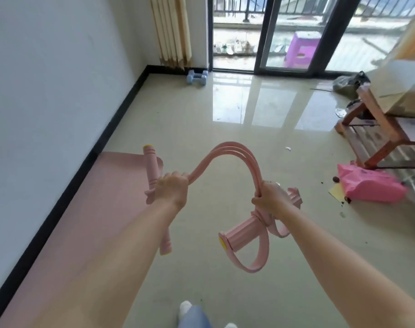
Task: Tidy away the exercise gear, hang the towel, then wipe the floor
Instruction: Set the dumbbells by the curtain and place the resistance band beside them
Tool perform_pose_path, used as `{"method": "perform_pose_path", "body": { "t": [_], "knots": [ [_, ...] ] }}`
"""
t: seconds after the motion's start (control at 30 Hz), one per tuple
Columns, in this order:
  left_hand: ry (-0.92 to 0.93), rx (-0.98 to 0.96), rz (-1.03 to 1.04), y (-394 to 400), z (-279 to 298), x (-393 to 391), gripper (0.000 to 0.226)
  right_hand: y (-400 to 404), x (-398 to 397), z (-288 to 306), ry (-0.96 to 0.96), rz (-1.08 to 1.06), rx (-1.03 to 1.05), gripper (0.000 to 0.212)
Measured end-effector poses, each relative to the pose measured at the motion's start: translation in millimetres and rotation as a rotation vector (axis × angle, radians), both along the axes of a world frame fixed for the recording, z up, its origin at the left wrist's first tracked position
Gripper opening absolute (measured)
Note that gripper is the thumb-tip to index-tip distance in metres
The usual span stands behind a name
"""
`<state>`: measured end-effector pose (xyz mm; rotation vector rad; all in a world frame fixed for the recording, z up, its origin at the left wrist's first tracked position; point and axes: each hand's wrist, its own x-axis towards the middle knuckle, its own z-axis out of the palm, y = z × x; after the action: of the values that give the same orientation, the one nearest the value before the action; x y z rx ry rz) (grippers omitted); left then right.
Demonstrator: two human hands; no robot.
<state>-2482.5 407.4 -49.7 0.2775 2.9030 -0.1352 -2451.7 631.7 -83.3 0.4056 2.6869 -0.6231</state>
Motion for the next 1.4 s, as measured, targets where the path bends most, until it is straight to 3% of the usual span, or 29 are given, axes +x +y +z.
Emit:
{"method": "perform_pose_path", "body": {
  "t": [0.27,0.67,1.0,1.17,1.27,1.4],
  "knots": [
    [0.048,-0.074,0.070,14.8,10.2,-213.4,0.032,31.3,-222.5,13.4,0.060,0.106,0.003,0.013],
    [0.018,-0.137,-0.045,106.4,52.6,-535.9,0.041,137.0,-536.4,32.4,0.069,0.089,0.142,0.010],
    [-0.071,-0.124,0.130,190.5,32.9,-798.5,0.038,221.8,-820.9,5.7,0.052,0.247,0.167,0.011],
    [-0.078,-0.026,0.182,187.9,7.7,-916.0,0.030,216.1,-957.2,2.4,0.016,0.305,0.186,0.027],
    [-0.114,-0.067,0.239,161.4,-1.7,-983.6,0.029,196.3,-1036.4,-11.7,0.012,0.374,0.221,0.030],
    [-0.148,-0.098,0.269,121.0,-3.0,-1088.9,0.041,158.0,-1143.0,-23.8,-0.004,0.440,0.306,0.039]
  ]
}}
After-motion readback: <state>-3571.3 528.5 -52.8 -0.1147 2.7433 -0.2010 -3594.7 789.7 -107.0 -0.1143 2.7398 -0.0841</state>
